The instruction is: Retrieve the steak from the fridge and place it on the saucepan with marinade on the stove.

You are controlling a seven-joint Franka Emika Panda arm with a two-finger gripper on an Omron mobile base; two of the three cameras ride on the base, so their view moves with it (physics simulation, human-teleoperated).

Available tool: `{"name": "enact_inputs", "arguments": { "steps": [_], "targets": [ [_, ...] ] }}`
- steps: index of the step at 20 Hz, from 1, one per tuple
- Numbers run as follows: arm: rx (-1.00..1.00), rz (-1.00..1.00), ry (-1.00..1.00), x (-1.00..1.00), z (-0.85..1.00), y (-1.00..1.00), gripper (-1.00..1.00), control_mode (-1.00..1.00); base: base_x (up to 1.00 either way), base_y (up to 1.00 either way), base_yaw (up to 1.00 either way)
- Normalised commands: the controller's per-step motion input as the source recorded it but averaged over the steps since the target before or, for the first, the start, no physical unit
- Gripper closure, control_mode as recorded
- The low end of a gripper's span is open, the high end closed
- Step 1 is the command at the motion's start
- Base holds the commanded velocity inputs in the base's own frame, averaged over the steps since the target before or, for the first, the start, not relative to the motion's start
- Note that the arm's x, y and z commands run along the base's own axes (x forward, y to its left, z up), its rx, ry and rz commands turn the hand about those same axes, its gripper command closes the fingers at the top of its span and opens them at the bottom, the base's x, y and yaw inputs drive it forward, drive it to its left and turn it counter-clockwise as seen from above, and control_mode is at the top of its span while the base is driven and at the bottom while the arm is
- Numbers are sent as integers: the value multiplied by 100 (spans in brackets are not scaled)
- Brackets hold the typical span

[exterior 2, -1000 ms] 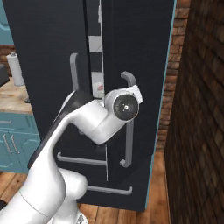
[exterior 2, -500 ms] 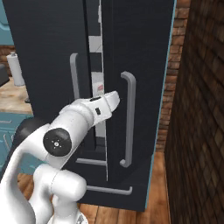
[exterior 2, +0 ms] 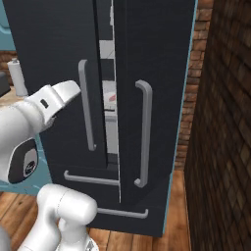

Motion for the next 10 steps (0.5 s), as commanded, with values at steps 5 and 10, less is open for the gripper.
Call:
{"name": "enact_inputs", "arguments": {
  "steps": [5, 10],
  "targets": [
    [-44, -4, 4, 0, -32, 74, -100, -100, 0, 0, 0],
    [-32, -15, 2, 20, -70, 17, -100, -100, 0, 0, 0]
  ]
}}
